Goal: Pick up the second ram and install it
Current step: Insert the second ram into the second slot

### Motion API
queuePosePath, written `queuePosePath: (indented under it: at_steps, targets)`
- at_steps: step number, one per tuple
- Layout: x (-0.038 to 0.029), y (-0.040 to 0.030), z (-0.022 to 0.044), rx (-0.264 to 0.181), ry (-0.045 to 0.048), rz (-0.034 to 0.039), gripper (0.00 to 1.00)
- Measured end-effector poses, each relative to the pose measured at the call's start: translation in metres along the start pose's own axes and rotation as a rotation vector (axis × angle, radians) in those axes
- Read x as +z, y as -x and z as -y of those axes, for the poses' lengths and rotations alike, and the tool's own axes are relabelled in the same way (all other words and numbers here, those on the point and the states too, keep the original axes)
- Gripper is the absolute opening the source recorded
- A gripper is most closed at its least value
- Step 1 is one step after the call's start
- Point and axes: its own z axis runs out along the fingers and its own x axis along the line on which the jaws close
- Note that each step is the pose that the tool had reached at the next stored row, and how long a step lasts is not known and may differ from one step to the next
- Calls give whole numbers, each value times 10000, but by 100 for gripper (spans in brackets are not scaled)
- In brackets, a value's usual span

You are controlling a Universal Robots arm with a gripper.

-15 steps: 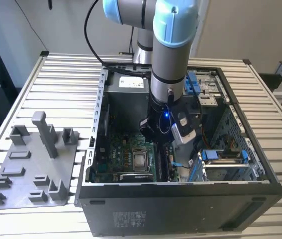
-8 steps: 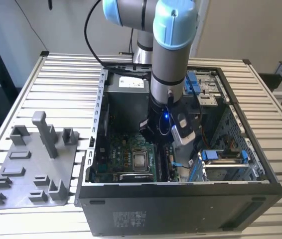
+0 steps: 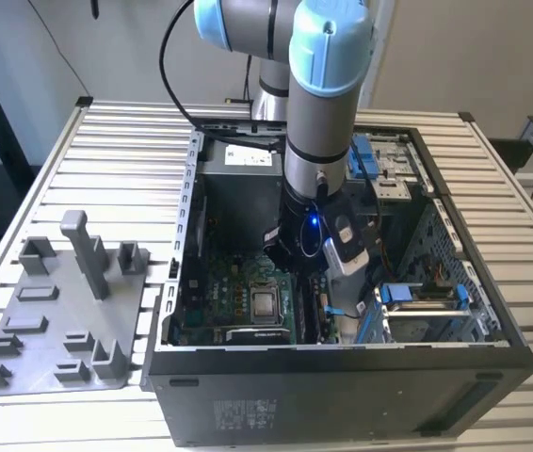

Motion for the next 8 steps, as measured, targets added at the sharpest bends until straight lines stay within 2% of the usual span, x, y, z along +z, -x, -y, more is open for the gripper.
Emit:
queuePosePath:
  at_steps: [8]
  targets:
    - [1, 8, 0, -75, 5, 1, 14]
